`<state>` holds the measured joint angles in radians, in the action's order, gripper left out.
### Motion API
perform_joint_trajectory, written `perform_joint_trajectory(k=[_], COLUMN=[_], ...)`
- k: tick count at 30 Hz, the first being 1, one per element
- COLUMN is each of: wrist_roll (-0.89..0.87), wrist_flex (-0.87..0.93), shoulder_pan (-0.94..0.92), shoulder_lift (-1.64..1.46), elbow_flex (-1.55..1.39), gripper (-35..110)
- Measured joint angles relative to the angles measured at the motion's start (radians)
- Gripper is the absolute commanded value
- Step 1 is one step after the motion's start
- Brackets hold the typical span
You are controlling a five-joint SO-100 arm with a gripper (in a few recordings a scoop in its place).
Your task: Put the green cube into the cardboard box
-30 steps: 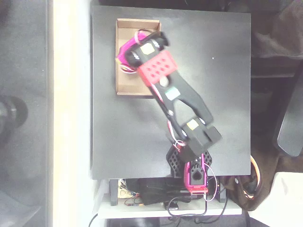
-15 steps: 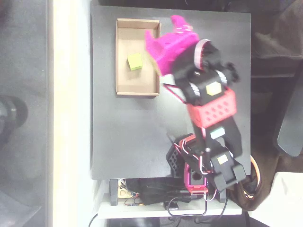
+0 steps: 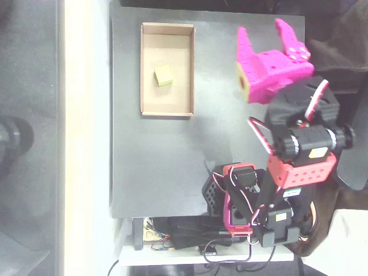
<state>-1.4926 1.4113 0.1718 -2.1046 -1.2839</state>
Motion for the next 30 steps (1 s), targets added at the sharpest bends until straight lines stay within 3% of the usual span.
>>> perform_joint_trajectory(k=[11,30], wrist_roll=[0.003,0.005], wrist_flex=[0.0,-0.006], shoulder_pan=[-0.135,-0.132], shoulder_lift=[-0.284,-0.756], elbow_flex=[-0.376,-1.026], gripper=[16,2])
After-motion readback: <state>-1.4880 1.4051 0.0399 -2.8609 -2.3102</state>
